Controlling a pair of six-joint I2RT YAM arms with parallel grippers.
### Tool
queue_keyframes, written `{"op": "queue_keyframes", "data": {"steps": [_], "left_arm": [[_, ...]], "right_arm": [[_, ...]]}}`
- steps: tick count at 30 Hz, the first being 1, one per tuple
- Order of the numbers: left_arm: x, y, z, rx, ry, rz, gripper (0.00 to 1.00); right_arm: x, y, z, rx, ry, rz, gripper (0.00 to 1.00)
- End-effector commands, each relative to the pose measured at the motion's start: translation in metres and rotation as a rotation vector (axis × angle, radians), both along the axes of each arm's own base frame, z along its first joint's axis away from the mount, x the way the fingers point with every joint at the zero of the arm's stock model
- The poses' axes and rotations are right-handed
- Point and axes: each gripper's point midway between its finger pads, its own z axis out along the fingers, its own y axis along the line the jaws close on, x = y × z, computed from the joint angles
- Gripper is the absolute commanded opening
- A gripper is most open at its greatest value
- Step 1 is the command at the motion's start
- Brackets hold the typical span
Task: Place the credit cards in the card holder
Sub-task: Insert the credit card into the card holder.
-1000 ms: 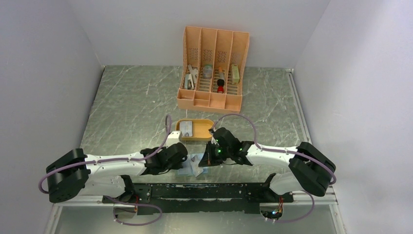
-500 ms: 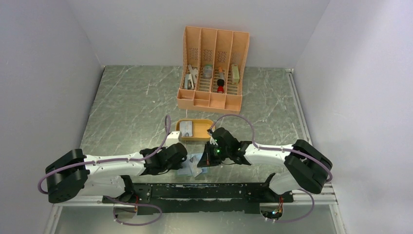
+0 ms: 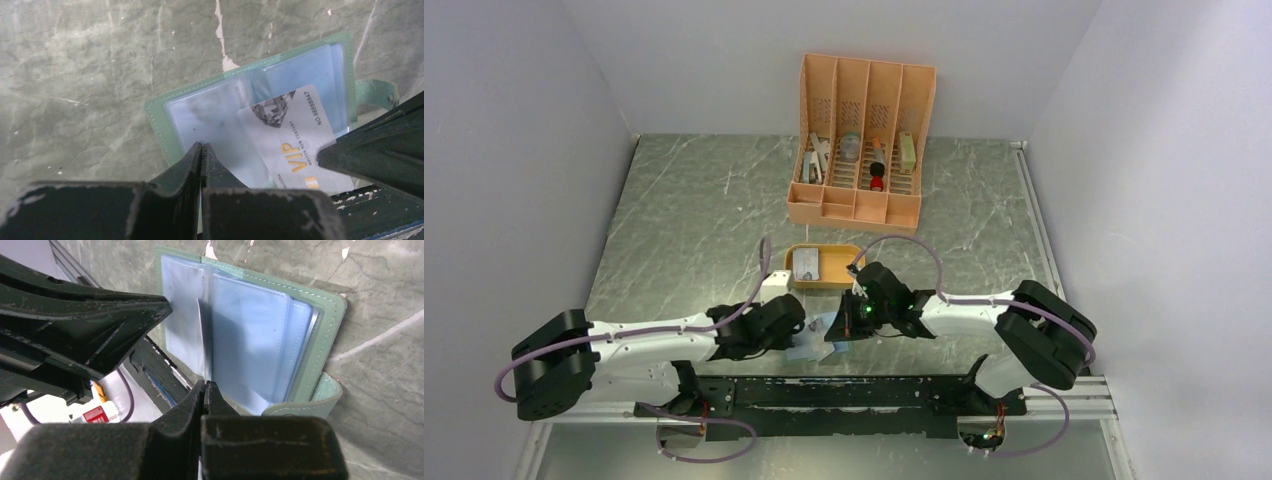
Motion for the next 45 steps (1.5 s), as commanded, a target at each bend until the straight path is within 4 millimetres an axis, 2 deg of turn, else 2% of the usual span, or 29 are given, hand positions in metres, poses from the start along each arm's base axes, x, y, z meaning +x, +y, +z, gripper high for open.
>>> {"op": "queue_keyframes", "data": {"steps": [1,7,21,33,45], "left_arm": [[-0.005,0.008,0.009,0.018,0.008,-0.004,0.07],[-0.010,0.020,0.011,0.007,0.013,0.019,0.07],[-0.018,0.052,-0.011,0.070,0.046,0.126,0.05],[-0.023,0.031,-0.021,0.029,0.083,0.056,0.05],[-0.024,0.030,-0.022,0.022,0.087,0.048,0.05]], "right_arm": [[0.003,0.000,-0.009,-0.001,0.003,-0.038,0.00],[0.003,0.003,-0.012,0.015,0.016,-0.045,0.00],[0.003,0.007,-0.013,0.031,0.034,-0.054,0.00],[0.001,0.015,-0.010,0.075,0.051,-0.059,0.00],[0.006,0.011,-0.013,0.075,0.049,-0.131,0.00]]}}
